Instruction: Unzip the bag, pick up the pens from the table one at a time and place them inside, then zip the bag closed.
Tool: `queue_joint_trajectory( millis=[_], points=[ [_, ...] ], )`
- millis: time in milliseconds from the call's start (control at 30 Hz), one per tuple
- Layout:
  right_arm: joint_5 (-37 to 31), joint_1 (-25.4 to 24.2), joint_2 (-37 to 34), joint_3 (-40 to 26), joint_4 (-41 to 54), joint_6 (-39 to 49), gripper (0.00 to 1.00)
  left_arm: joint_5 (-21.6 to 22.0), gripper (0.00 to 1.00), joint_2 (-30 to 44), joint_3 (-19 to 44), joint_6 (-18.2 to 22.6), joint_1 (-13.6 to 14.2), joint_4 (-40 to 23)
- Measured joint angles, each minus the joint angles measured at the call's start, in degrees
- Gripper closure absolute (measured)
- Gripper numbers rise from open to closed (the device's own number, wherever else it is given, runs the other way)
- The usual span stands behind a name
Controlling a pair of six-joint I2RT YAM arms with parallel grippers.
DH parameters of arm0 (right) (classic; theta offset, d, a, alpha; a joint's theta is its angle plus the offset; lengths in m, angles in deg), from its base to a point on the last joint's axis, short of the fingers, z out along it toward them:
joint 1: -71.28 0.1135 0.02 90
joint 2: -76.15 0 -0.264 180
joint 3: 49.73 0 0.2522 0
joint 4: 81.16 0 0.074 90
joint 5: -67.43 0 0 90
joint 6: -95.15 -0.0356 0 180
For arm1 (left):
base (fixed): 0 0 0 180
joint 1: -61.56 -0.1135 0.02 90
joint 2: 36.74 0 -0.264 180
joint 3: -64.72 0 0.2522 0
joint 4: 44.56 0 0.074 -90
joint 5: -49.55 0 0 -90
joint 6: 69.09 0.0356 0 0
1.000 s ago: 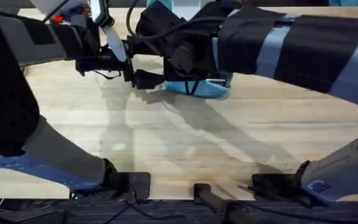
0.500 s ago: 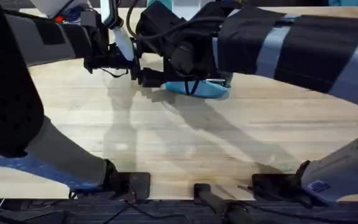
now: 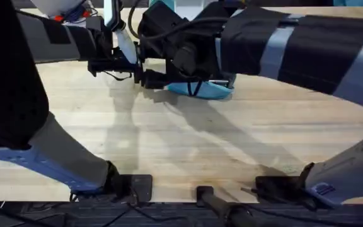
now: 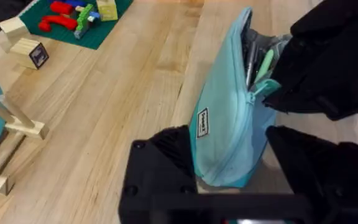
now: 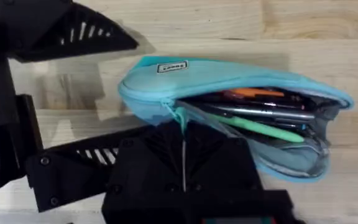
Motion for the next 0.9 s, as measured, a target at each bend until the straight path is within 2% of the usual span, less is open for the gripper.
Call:
queue_joint_trajectory(
  millis=[100, 167, 233, 300, 367, 400, 900],
  points=[
    [0.00, 0.00, 0.02, 0.00, 0.00, 0.00, 0.971, -0.30, 0.340, -0.02, 0.00, -0.01, 0.00, 0.02],
    [0.00, 0.00, -0.01, 0.00, 0.00, 0.00, 0.972, -0.33, 0.464, -0.02, 0.00, -0.04, 0.00, 0.00],
    [0.00, 0.00, 0.00, 0.00, 0.00, 0.02, 0.971, -0.36, 0.546, -0.02, 0.00, -0.03, 0.00, 0.02],
    [0.00, 0.00, 0.00, 0.00, 0.00, 0.00, 0.971, -0.34, 0.690, -0.01, -0.01, -0.02, 0.00, 0.03],
    [0.00, 0.00, -0.01, 0.00, -0.04, 0.00, 0.971, -0.51, 0.902, -0.02, -0.02, -0.02, 0.00, -0.12],
    [0.00, 0.00, 0.02, 0.00, -0.07, 0.00, 0.971, -0.51, 0.943, -0.02, -0.02, 0.10, 0.07, -0.09],
    [0.00, 0.00, -0.01, 0.00, 0.46, 2.96, 0.971, -0.53, 0.958, -0.02, -0.02, 0.02, 0.11, -0.18]
  ],
)
